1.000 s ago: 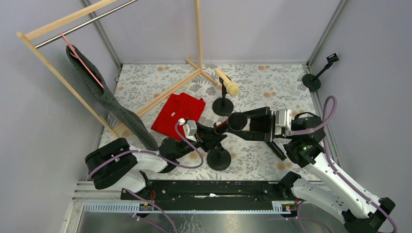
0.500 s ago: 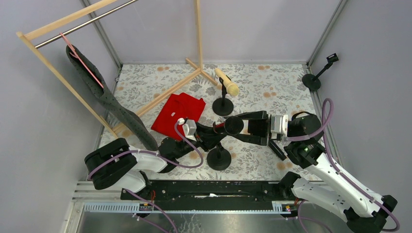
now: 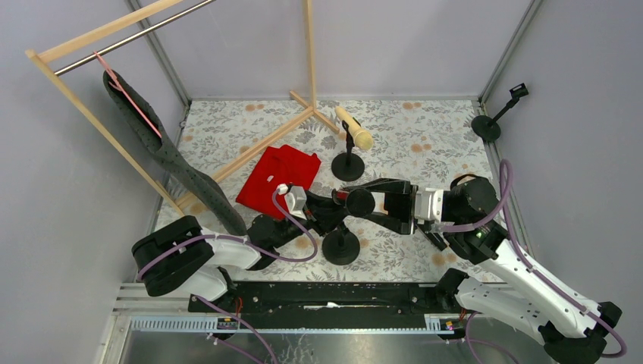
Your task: Attach the microphones to the stand
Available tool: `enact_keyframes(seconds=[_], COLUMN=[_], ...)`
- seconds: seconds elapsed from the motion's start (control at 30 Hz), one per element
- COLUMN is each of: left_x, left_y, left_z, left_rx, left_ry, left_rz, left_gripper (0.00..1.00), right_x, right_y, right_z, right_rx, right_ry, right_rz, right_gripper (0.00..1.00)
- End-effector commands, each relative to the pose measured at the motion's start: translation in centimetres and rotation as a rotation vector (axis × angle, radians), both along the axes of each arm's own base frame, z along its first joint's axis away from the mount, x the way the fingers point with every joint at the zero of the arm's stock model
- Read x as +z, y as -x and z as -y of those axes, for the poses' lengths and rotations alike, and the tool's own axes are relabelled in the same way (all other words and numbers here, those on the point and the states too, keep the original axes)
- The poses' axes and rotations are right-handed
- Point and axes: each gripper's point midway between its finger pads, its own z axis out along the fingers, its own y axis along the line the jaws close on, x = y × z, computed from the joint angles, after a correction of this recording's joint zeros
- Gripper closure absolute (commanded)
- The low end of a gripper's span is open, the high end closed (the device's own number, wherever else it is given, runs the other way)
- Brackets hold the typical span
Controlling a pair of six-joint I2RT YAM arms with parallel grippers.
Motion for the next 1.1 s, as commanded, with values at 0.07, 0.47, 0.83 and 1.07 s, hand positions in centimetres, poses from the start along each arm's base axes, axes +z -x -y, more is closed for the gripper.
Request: enact_keyframes(seconds=[0.07, 0.47, 0.83, 1.07], left_x=[3.2, 3.2, 3.0, 3.1], left_y=[3.9, 3.9, 4.0, 4.0], left_z=[-0.3, -0.4, -0.6, -0.6], left_rx=[-0.141, -0.139, -0.136, -0.134], left_ry=[0.085, 0.086, 0.084, 0.084], left_rz=[0.133, 0.137, 0.131, 0.134], left_gripper=[1.00, 1.00, 1.00, 1.00], right_x=[-8.2, -8.4, -10.5, -11.8], right_y=[-4.2, -3.3, -3.1, -3.3], right_z=[-0.1, 0.2, -0.6, -1.0], right_rx=[-0.173, -0.151, -0.149, -0.177], right_ry=[0.219, 0.213, 0.279, 0.344], right_rz=[-0.098, -0.120, -0.172, -0.176], right_gripper=[1.00, 1.00, 1.00, 1.00])
